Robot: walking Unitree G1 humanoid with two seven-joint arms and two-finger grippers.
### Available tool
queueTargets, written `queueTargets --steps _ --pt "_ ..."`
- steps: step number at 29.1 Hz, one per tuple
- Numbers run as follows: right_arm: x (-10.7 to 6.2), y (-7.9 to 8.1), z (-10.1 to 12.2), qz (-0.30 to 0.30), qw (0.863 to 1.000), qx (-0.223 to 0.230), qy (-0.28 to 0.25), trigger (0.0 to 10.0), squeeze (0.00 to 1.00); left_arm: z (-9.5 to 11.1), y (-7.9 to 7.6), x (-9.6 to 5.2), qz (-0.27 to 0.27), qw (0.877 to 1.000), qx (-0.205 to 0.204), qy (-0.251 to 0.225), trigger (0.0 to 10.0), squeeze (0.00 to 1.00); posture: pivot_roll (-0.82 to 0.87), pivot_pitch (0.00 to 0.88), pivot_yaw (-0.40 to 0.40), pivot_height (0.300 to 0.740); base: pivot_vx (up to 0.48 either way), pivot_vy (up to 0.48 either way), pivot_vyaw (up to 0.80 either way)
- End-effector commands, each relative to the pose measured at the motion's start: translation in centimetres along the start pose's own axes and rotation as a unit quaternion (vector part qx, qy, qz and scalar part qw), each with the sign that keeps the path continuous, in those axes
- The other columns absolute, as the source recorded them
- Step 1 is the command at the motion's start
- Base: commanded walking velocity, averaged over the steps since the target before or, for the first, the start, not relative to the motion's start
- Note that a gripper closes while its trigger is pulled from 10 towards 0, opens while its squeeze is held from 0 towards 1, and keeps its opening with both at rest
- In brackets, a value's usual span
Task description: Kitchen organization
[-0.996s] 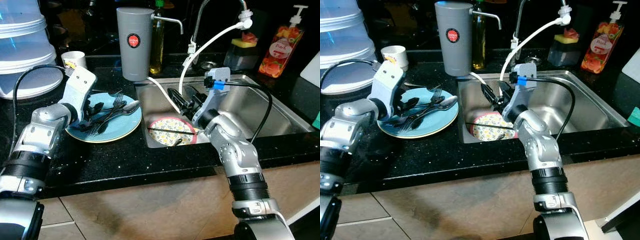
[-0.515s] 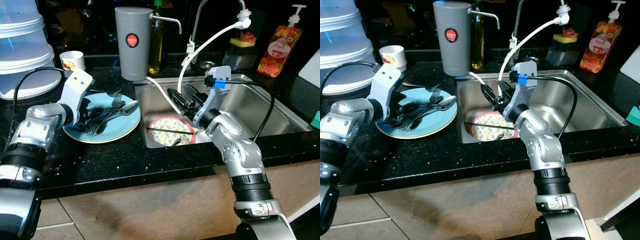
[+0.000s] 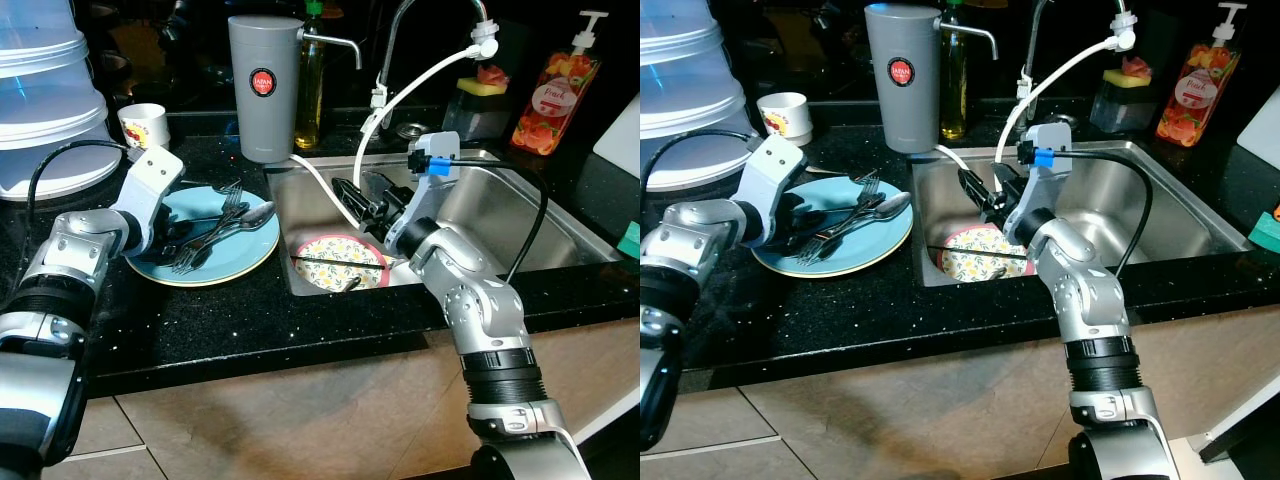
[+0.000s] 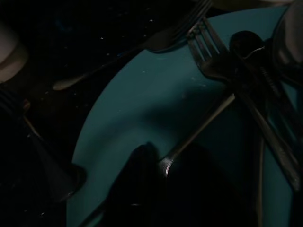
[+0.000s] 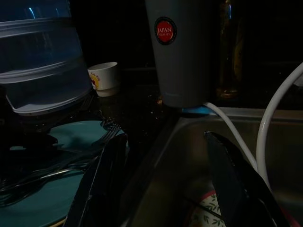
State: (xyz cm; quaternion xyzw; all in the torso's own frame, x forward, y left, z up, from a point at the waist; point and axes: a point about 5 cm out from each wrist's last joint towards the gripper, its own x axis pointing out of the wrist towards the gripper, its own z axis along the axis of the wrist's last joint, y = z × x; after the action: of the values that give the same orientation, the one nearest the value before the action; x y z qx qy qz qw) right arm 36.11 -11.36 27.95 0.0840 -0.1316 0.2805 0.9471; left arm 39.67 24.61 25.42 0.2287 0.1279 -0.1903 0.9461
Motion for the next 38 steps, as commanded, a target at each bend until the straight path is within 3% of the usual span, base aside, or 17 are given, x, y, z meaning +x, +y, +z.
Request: queueTargets --steps 1,12,15,19,21,27,32,37,38 --pt "-0.2 0.0 -0.2 -0.003 1.0 0.008 0.003 10.0 0.0 -1.6 0.2 -0.1 -0.008 0.999 -0.001 0.04 0.0 0.0 -0.03 0.065 -0.018 0.74 0.0 0.0 0.0" --pt "-0.2 -0.3 -0.1 -0.011 1.0 0.016 0.001 10.0 0.0 -1.5 0.7 -0.3 0.003 0.999 -0.014 0.033 0.0 0.0 -0.03 0.075 -0.014 0.74 0.0 0.0 0.0" --pt "-0.2 -0.5 0.1 -0.014 1.0 0.017 -0.001 10.0 0.0 -0.2 1.4 -0.6 0.026 1.0 -0.016 -0.001 0.0 0.0 -0.04 0.079 -0.014 0.74 0.0 0.0 0.0" --pt "-0.2 -0.7 0.4 -0.018 1.0 0.019 -0.005 10.0 0.0 2.9 2.9 -1.6 0.055 0.99 -0.088 -0.093 0.0 0.0 -0.04 0.086 -0.015 0.74 0.0 0.0 0.0" --pt "-0.2 -0.8 0.4 -0.019 1.0 0.02 -0.005 10.0 0.0 3.4 3.0 -1.8 0.052 0.989 -0.093 -0.104 0.0 0.0 -0.04 0.088 -0.018 0.74 0.0 0.0 0.0" --pt "-0.1 -0.9 0.5 -0.019 1.0 0.022 -0.005 10.0 0.0 4.7 2.6 -2.0 0.011 0.987 -0.099 -0.126 0.0 0.0 -0.04 0.091 -0.023 0.74 0.0 0.0 0.0" --pt "-0.1 -0.9 0.5 -0.018 1.0 0.022 -0.004 10.0 0.0 5.5 1.2 -1.9 -0.048 0.984 -0.098 -0.14 0.0 0.0 -0.04 0.092 -0.022 0.74 0.0 0.0 0.0" --pt "0.0 -0.9 0.7 -0.017 1.0 0.021 -0.008 10.0 0.0 6.4 -0.7 -2.1 -0.122 0.971 -0.105 -0.175 0.0 0.0 -0.04 0.092 -0.019 0.74 0.0 0.0 0.0" --pt "0.0 -0.9 0.8 -0.018 1.0 0.022 -0.01 10.0 0.0 7.0 -1.2 -2.4 -0.137 0.964 -0.102 -0.201 0.0 0.0 -0.04 0.091 -0.02 0.74 0.0 0.0 0.0"
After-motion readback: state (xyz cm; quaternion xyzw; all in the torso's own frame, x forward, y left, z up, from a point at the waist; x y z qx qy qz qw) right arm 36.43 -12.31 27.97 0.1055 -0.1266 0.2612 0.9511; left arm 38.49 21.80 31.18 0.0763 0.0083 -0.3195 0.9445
